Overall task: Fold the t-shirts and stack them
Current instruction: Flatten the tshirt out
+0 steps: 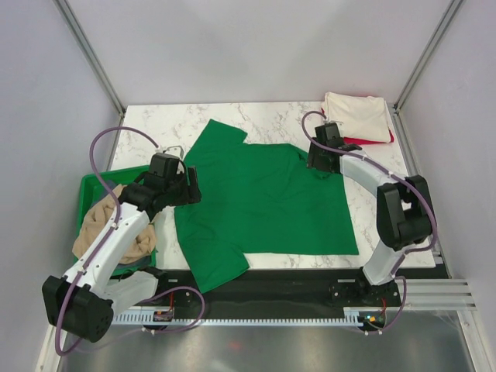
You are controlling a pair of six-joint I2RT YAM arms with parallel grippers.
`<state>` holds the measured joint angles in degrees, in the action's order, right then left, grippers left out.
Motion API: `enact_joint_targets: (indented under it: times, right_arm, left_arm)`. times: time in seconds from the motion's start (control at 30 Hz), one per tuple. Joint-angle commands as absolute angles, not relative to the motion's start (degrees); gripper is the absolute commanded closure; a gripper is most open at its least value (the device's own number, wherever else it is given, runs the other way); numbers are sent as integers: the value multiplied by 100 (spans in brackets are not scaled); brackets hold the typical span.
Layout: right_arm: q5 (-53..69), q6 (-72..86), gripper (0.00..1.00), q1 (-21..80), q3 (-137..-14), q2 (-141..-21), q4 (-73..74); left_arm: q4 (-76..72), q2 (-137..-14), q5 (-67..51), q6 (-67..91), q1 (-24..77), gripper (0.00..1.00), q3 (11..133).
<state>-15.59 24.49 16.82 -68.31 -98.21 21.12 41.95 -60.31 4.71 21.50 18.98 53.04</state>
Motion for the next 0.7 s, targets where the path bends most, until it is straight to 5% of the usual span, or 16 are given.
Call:
enact_joint_targets:
  times: [0.0,0.23,0.67]
  right_arm:
    - [-1784,2241,29,1661,-7224,-10176,2197]
    - [-1863,2338,43,1652,-7181,-10494,2074]
    - [-1881,2487,45,1573,-6961,-10705,1819]
  left_arm:
    - [4131,-6003,607,1837,1916,25,5353]
    - [4131,-6020,607,1819,1934,26,5353]
    - [4122,-6117,519,1811,1942,28,5353]
